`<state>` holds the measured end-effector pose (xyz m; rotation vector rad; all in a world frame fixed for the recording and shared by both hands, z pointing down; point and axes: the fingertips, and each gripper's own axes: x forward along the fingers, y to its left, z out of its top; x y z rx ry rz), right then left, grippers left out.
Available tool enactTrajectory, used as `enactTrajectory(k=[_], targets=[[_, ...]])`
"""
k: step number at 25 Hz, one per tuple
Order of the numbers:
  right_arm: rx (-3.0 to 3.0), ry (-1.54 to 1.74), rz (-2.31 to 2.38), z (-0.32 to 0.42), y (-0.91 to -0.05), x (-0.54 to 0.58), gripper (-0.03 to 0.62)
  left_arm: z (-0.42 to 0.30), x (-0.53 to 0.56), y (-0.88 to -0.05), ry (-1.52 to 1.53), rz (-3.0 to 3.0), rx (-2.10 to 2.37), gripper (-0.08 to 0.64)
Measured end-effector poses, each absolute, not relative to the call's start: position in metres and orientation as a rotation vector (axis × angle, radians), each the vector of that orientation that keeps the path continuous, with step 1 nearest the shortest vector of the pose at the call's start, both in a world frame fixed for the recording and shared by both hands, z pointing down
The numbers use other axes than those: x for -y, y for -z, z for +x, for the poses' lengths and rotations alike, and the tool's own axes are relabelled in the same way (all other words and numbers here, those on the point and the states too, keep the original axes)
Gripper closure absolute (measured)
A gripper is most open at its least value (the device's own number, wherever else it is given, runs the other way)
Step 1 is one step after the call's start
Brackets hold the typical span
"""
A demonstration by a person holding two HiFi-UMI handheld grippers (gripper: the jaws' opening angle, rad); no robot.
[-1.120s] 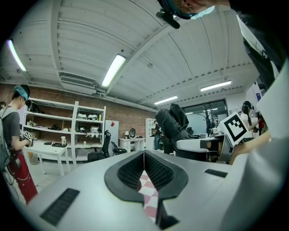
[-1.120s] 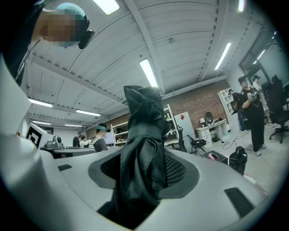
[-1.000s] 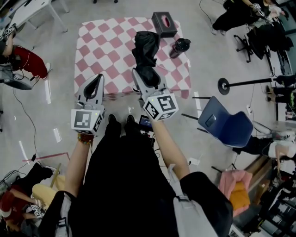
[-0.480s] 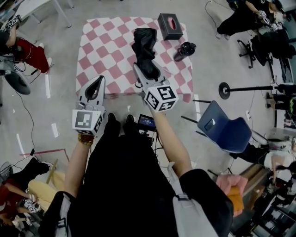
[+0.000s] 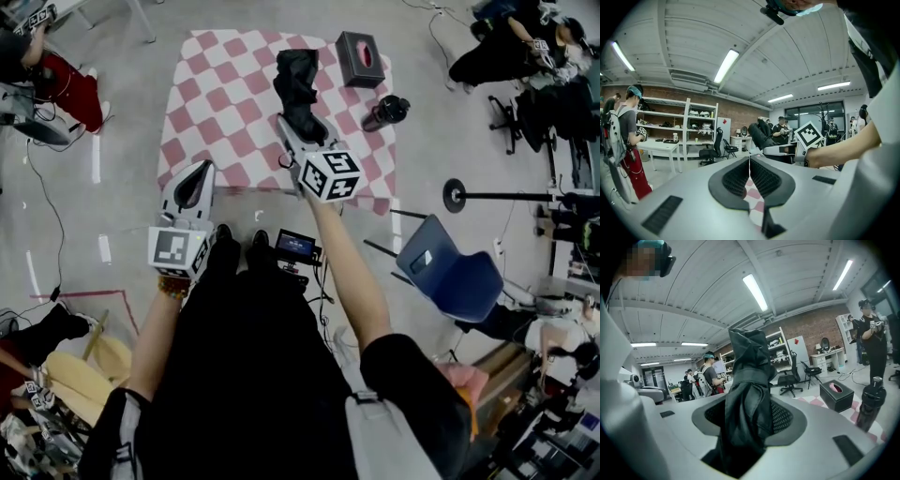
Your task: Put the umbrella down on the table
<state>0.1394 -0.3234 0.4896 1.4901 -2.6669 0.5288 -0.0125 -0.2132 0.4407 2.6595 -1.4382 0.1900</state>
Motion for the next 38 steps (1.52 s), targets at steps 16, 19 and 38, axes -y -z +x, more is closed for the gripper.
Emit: enactTrajectory(k=[16,19,38], targets=[[2.526,-0.756,1.347,0.124,-0.569,0.374,0.373,-0.014,0.208,-0.458,-0.204,2.633,1.398,0.546],[2.495,-0.808,1.324,0.12,-0.587,0.381,0.373,-0.017,0.207,-0.46,-0.21,2.612,1.412,0.546],[2.249,-0.97,1.275,0.109,-0.681,0.443,0.373,-0.039,0.225,-0.471,-0.24,2.557,1.44,0.546]])
